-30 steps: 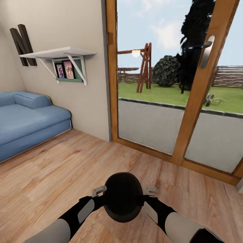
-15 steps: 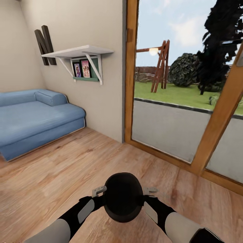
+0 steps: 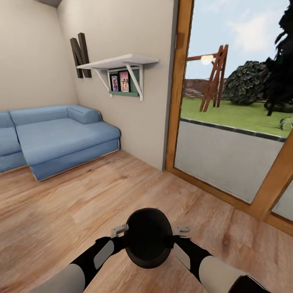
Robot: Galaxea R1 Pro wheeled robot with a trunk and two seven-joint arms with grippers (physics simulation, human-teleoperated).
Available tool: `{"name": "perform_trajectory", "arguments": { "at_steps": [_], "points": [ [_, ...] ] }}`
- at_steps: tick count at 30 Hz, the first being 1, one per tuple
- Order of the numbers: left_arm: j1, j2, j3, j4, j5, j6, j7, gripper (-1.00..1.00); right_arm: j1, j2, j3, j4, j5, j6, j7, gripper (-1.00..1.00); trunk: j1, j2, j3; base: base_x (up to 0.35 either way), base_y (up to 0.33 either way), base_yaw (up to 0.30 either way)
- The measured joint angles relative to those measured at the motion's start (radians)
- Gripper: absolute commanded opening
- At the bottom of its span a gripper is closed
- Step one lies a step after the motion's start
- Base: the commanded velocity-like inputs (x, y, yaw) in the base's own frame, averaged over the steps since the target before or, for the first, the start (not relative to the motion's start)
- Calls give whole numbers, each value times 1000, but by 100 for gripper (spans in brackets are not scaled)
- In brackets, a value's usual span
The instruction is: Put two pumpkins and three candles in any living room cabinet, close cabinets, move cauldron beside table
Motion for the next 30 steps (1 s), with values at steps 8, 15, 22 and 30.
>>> {"name": "perform_trajectory", "arguments": {
  "at_steps": [8, 15, 22, 30],
  "points": [
    [0, 0, 0, 0, 0, 0, 0, -100, 0, 0, 0, 1, 0, 0, 0, -100, 0, 0, -4, -293, 119, 250],
    [0, 0, 1, 0, -1, 0, 0, -100, -1, 0, 1, 1, -1, 0, 1, -100, 0, 0, -8, -268, 137, 251],
    [0, 0, 1, 0, 0, -1, 0, -100, -1, 0, 1, -1, 0, 1, -1, -100, 0, 0, -11, -41, 23, 251],
    [0, 0, 2, -7, -2, 0, 4, -100, -1, -3, 2, -8, -2, 2, -1, -100, 0, 0, -15, -129, 90, 251]
  ]
}}
